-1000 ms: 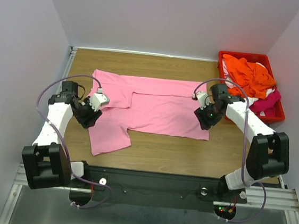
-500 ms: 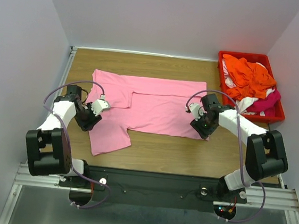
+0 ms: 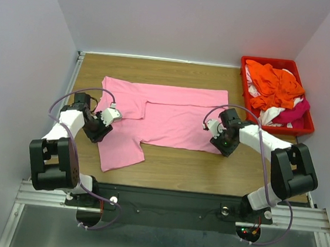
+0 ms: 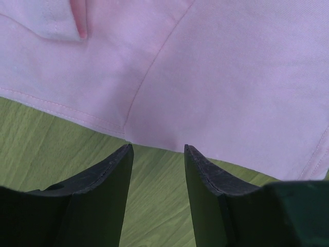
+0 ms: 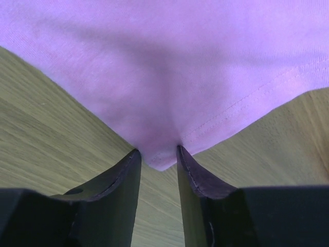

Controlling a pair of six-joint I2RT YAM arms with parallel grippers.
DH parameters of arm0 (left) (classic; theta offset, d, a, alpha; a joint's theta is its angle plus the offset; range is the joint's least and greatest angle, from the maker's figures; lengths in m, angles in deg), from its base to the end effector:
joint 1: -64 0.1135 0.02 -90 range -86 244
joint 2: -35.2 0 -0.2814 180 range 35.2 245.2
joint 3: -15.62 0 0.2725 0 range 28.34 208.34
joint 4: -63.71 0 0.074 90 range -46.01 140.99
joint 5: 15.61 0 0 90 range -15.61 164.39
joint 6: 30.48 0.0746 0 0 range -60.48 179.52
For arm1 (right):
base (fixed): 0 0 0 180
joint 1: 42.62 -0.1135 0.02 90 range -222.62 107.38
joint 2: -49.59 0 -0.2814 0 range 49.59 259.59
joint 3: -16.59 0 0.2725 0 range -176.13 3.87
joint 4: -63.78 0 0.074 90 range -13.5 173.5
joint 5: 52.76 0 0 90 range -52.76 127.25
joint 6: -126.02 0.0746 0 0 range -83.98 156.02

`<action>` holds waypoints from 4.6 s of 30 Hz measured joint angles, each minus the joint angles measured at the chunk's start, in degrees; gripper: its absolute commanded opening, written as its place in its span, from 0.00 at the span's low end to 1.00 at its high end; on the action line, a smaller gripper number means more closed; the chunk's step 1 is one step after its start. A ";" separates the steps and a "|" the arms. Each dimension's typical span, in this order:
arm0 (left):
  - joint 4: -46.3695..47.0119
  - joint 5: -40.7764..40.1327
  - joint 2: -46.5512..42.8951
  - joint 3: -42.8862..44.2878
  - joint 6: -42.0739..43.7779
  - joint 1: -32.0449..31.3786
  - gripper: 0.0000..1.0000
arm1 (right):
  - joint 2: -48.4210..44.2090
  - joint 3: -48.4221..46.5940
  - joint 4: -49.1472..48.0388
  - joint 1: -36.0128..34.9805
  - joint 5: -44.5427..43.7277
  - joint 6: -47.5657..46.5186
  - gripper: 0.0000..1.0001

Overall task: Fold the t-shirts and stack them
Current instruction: Fold the tshirt

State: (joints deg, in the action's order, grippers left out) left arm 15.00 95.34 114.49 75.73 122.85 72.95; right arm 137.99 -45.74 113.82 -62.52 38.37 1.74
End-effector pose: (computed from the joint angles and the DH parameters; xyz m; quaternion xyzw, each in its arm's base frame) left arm 0.2799 0.0171 0.1674 0.4720 0.8425 -0.0329 0.2575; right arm 0.2746 0.1010 0.1308 -0.4531 0.8832 -0.0054 0.1212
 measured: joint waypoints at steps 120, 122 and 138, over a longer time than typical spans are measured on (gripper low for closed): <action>-10.12 3.04 -9.03 -1.49 2.38 -0.20 0.00 | -9.03 -0.15 6.03 -0.11 -3.91 -3.65 0.01; -10.12 3.02 -8.68 -1.49 2.38 -0.20 0.00 | -8.55 -0.24 6.05 -0.07 -3.93 -3.82 0.01; -13.11 6.58 -5.77 9.09 2.14 1.05 0.00 | -6.12 -7.85 7.21 3.69 -3.85 -7.41 0.01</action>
State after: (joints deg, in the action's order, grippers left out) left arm 1.89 101.92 108.72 84.83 125.00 74.00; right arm 131.87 -53.58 121.03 -58.83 34.52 -5.67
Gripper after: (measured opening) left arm 0.018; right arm 0.020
